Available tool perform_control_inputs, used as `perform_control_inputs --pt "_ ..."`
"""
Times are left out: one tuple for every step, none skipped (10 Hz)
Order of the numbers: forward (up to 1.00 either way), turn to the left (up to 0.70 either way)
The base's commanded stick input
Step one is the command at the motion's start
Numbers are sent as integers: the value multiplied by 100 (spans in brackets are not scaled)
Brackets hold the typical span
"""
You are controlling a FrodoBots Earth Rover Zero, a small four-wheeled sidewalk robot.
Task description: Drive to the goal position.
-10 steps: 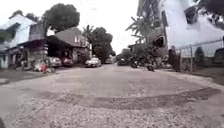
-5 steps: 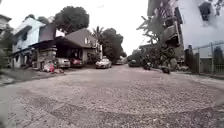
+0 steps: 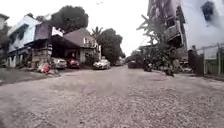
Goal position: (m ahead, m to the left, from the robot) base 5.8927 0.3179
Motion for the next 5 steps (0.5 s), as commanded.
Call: perform_control_inputs --pt "100 0" --pt "100 0" --pt "100 0" --pt "100 0" --pt "100 0"
